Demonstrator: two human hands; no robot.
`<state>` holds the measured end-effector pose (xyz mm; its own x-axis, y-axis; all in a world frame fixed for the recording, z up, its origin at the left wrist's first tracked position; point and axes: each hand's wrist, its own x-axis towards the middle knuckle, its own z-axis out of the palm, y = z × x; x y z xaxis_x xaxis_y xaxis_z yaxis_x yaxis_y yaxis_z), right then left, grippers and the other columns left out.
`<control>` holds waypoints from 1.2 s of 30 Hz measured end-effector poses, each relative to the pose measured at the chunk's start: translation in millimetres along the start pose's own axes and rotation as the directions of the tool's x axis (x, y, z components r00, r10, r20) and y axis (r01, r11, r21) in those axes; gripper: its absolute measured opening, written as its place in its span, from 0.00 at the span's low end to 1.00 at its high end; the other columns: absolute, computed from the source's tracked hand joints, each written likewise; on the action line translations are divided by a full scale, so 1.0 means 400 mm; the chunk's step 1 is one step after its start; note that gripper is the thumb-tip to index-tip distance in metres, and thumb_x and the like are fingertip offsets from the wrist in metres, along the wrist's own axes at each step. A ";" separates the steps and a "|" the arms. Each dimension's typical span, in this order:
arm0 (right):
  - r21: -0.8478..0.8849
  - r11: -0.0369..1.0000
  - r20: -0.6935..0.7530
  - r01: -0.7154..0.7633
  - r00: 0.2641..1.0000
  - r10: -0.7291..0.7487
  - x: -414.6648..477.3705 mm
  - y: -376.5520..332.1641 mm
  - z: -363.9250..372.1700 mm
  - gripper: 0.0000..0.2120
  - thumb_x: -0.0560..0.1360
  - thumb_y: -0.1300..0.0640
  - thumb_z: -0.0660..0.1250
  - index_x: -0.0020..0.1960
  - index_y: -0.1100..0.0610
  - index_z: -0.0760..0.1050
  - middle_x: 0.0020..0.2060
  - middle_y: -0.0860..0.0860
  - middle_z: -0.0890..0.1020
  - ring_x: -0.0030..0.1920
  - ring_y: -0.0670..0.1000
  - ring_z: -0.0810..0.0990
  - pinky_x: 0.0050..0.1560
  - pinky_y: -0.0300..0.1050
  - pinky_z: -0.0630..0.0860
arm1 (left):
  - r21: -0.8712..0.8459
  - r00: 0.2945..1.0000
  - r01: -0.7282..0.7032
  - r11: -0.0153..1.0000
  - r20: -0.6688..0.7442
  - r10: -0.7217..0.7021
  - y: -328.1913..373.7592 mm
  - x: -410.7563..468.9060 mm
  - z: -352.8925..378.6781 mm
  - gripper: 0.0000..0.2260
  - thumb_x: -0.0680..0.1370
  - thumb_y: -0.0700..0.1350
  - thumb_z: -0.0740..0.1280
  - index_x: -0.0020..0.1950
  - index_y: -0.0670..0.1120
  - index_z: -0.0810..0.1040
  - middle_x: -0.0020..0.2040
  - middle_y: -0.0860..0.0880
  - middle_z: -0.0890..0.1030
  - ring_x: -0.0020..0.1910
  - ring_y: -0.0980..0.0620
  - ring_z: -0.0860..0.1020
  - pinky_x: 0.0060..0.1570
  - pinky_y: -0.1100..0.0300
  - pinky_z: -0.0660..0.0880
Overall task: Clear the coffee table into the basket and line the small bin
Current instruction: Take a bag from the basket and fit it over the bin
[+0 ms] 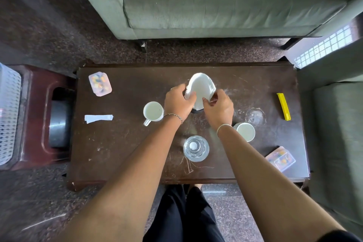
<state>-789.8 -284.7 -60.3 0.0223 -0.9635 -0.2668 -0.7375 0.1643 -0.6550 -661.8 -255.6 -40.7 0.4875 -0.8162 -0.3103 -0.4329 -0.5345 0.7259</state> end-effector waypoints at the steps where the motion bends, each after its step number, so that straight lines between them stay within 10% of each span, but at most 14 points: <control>1: 0.001 1.000 -0.004 -0.009 1.000 0.009 0.003 0.003 -0.002 0.09 0.73 0.55 0.69 0.42 0.53 0.69 0.39 0.48 0.77 0.39 0.50 0.75 0.39 0.40 0.65 | 0.018 1.000 -0.004 1.000 -0.010 0.004 0.001 -0.001 0.000 0.11 0.74 0.46 0.67 0.37 0.40 0.73 0.32 0.48 0.75 0.34 0.45 0.72 0.33 0.56 0.68; 17: -0.028 0.999 0.039 -0.026 0.999 0.027 0.032 0.040 0.010 0.09 0.71 0.53 0.71 0.41 0.53 0.70 0.39 0.48 0.77 0.38 0.49 0.73 0.40 0.42 0.68 | 0.152 0.999 0.039 0.988 0.028 -0.044 -0.036 0.028 0.033 0.06 0.74 0.40 0.65 0.43 0.37 0.78 0.50 0.40 0.79 0.48 0.41 0.75 0.40 0.59 0.66; 24: -0.023 0.998 0.264 -0.063 0.962 0.067 0.048 0.065 0.032 0.25 0.70 0.51 0.73 0.64 0.55 0.69 0.48 0.48 0.74 0.46 0.49 0.72 0.45 0.41 0.69 | -0.049 0.930 0.313 0.949 0.218 -0.295 -0.070 0.032 0.052 0.16 0.73 0.47 0.68 0.60 0.49 0.78 0.43 0.52 0.78 0.46 0.47 0.77 0.45 0.58 0.75; 28: 0.070 0.985 0.278 -0.160 0.951 0.135 0.051 0.072 0.041 0.21 0.71 0.56 0.71 0.63 0.53 0.72 0.43 0.44 0.75 0.46 0.50 0.75 0.41 0.39 0.69 | -0.145 0.882 0.419 0.896 0.299 -0.364 -0.081 0.036 0.055 0.12 0.73 0.44 0.68 0.54 0.54 0.75 0.47 0.48 0.81 0.52 0.46 0.82 0.56 0.48 0.79; 36: 0.330 0.875 0.286 -0.355 0.921 0.266 0.045 0.053 -0.026 0.18 0.74 0.65 0.68 0.63 0.54 0.74 0.44 0.48 0.78 0.39 0.55 0.85 0.42 0.49 0.84 | -0.242 0.890 0.405 0.882 0.327 -0.319 0.001 0.030 0.036 0.14 0.75 0.38 0.65 0.58 0.52 0.74 0.39 0.51 0.81 0.44 0.49 0.85 0.41 0.60 0.82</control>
<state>-812.1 -300.7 -71.7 0.0177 -0.7829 -0.6218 -0.4303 0.5554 -0.7116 -666.9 -268.8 -52.9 0.3236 -0.6276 -0.7081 -0.0004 -0.7484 0.6632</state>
